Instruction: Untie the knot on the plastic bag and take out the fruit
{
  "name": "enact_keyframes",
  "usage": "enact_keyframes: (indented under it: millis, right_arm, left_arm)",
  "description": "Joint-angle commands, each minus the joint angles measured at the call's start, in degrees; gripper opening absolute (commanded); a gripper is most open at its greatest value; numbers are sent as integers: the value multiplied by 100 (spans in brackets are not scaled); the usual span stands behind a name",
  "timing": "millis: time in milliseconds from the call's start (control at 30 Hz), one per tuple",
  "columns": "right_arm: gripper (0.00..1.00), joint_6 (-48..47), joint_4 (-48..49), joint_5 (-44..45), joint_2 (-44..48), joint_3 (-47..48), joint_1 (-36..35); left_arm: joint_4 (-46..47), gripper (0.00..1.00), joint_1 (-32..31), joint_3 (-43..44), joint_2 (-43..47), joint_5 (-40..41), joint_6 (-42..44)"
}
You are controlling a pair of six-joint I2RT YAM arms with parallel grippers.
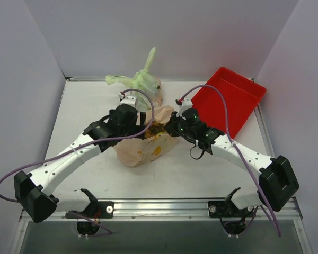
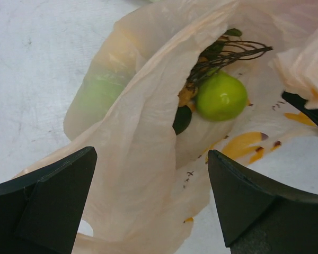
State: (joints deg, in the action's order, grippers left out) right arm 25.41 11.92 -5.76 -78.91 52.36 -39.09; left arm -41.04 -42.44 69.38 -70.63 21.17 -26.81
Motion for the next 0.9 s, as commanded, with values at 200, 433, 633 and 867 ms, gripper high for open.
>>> enact_keyframes:
  millis: [200,433,633,867]
  right_arm:
    - [1,96,460,145,456,-393,-46]
    - [1,114,530,75,517,-551,-46]
    - [0,96,451,242,903,-1095,252]
    - [0,833,171,-47,1063,-1588,1516]
  left_arm:
    - [904,97,-63,-223,-943,757,-17]
    - [1282,93,-54,-531,-1462,1055,-359]
    - [1493,44,270,-996,-1164,1128,-606]
    - [1950,0,1665,-1761,-163,-691,-703]
